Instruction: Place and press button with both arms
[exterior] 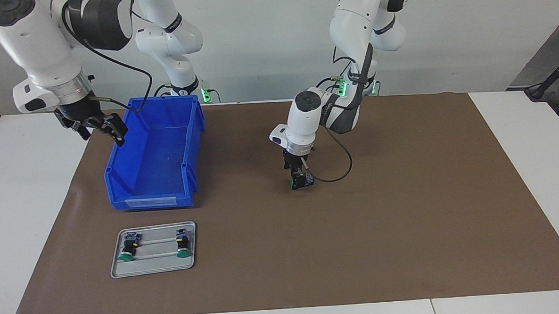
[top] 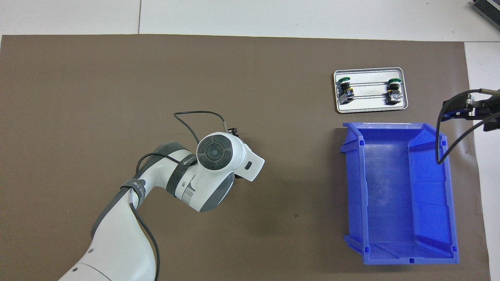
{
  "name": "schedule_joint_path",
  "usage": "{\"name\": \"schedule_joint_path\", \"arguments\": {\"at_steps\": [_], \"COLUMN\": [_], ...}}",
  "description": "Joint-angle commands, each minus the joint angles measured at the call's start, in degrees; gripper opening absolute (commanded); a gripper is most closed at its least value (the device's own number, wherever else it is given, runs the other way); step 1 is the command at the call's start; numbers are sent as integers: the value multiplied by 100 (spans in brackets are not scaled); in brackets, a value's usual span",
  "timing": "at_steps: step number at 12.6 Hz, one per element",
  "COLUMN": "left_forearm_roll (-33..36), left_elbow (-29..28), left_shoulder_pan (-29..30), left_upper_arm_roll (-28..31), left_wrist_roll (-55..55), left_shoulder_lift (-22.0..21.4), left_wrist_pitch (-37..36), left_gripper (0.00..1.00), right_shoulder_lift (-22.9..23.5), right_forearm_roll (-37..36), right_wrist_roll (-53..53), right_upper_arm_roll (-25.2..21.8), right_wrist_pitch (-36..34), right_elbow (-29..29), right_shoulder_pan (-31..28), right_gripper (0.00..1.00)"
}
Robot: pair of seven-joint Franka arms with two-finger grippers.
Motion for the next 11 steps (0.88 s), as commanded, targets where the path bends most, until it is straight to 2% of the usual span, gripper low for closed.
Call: {"name": "schedule_joint_path", "arguments": {"at_steps": [1,7,9,11], "left_forearm_roll": [9,18,18,18], "left_elbow": [-234,-411,-420,-420], "left_shoulder_pan": [-75,-101,-101,-101], "left_upper_arm_roll": [94,94,103,103], "left_wrist_roll": [124,125,125,133], "left_shoulder_lift": [-19,-19,-19,-19], "left_wrist_pitch": [285,585,585,585], "left_gripper": [100,97,87,65], "right_shoulder_lift": [-165,-165,-165,-165], "right_forearm_roll": [88,88,88,88], "right_wrist_roll": [-39,-39,-31,-31], "right_upper_arm_roll": [42,42,42,42], "right_wrist_pitch": [140,140,140,140], "right_elbow": [-206,-206,-206,-206], "right_shoulder_pan": [-67,-67,-67,-67], "right_gripper": [100,100,100,100]}}
